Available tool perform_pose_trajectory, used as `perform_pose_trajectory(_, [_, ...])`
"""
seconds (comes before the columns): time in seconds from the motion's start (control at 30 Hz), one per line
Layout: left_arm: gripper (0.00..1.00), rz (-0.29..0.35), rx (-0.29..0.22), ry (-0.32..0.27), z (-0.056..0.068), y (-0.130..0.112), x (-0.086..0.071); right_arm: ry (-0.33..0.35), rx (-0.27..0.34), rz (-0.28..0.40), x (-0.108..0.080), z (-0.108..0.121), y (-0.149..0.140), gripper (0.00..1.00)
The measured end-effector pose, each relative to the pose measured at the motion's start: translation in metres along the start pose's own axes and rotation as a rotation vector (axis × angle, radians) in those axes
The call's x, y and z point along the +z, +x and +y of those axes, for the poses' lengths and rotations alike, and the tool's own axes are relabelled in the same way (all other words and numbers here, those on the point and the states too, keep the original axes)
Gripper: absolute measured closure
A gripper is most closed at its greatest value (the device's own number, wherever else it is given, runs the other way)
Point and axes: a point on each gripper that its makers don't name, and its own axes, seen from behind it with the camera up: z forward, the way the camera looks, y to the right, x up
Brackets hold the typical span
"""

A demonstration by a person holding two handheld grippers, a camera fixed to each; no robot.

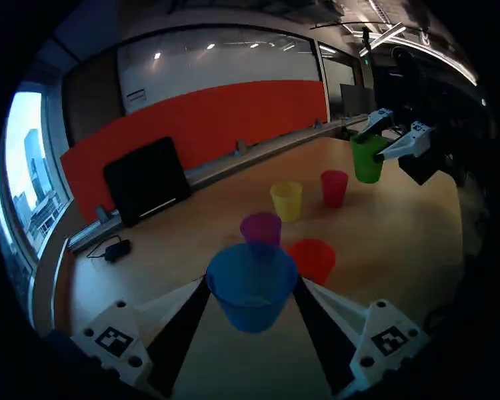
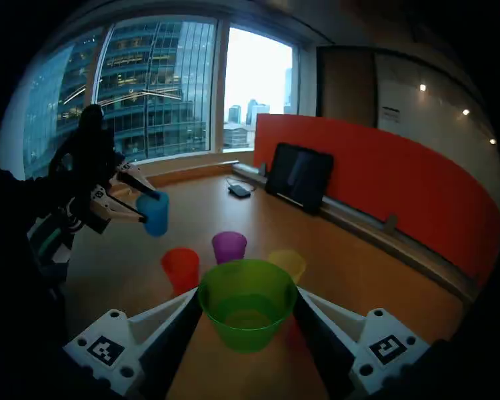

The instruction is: Pour water

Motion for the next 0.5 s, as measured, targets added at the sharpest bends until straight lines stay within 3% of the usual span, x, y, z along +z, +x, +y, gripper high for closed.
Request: perform_pose_trajectory(0.5, [0.12, -0.093, 0.018, -0.044, 0.009, -0.045, 0.025, 0.014, -0.002, -0.106, 0.015, -0.001, -0.038, 0.07])
